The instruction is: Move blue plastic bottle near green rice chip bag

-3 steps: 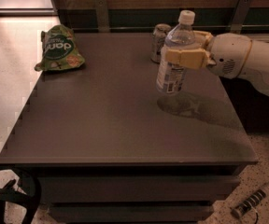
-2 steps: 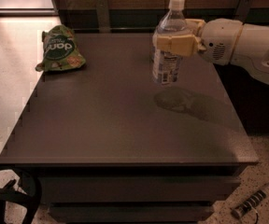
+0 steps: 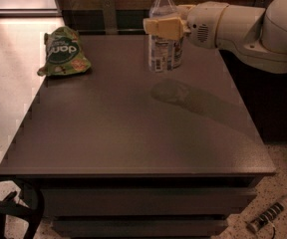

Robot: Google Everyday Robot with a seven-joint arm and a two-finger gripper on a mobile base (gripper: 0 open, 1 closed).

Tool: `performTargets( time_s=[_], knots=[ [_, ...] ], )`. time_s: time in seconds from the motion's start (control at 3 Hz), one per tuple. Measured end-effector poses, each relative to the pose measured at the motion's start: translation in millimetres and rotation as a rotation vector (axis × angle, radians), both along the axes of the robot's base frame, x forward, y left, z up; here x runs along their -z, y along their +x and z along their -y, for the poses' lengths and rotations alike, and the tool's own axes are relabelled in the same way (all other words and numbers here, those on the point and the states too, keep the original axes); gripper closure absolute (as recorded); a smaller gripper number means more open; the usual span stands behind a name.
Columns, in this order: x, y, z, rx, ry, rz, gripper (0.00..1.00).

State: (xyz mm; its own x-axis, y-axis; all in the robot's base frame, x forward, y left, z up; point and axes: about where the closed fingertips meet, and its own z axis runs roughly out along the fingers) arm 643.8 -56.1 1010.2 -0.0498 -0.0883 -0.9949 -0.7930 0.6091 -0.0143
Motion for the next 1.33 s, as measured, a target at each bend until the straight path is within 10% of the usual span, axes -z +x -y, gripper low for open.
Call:
performTargets(
  time_s=[0.67, 1.33],
  knots=[
    [-8, 34, -42, 0.014, 0.069, 0.101, 1.0],
    [-5, 74, -76, 0.028, -0.003, 0.124, 1.0]
  ],
)
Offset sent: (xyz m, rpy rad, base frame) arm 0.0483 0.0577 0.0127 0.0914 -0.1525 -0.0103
